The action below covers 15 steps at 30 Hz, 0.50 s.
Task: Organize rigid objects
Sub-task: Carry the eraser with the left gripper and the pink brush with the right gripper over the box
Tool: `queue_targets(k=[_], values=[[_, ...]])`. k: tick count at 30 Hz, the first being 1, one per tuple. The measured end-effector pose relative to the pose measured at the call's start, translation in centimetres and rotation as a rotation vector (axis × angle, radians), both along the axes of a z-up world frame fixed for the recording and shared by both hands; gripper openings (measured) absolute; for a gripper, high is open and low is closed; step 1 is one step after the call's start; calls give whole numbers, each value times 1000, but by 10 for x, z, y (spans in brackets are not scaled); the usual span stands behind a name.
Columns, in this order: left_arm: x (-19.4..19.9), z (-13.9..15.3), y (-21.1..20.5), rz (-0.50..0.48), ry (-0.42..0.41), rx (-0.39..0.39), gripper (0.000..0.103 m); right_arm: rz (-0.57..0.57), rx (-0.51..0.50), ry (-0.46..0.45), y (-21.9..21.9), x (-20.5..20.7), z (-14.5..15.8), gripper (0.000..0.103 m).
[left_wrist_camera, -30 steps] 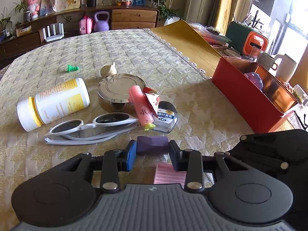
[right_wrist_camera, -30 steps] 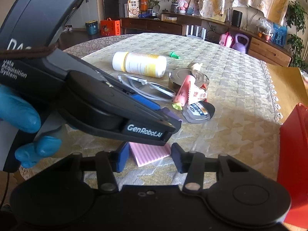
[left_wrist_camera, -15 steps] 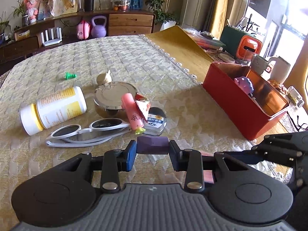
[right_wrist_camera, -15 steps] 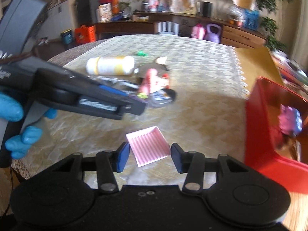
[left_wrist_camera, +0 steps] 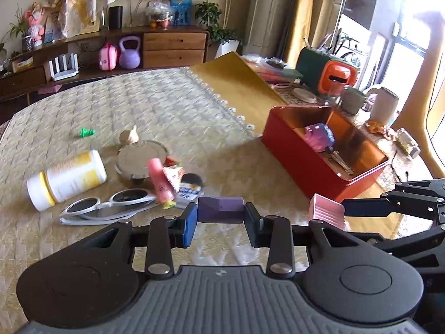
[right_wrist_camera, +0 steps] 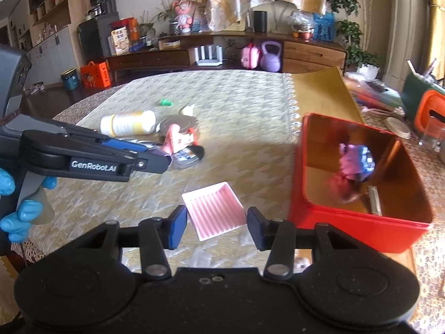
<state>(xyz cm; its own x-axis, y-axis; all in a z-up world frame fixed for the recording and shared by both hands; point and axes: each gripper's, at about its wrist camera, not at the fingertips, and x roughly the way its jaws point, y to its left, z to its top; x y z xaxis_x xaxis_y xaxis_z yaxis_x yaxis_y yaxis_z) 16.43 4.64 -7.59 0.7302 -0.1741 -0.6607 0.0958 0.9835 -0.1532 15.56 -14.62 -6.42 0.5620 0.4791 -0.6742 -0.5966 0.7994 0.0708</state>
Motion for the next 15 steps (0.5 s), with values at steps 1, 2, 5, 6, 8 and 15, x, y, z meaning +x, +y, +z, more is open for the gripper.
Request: queue_targets(k=[1, 2, 5, 6, 8, 15], values=[[-1, 3, -3, -6, -4, 0, 36, -6, 4, -3, -4, -1, 3, 47], [-1, 6, -6, -12, -8, 1, 36, -12, 6, -8, -7, -1, 5, 47], [-3, 13, -15, -32, -19, 3, 36, -35, 10, -20, -17, 0, 12, 47], [-3, 15, -19, -39, -22, 5, 36, -42, 11, -24, -20, 1, 14, 47], [-3, 18, -26, -53, -27, 9, 36, -62, 10, -30, -28, 3, 16, 47], [1, 27, -50, -92, -42, 22, 36, -118, 17, -47, -53, 12, 24, 47]])
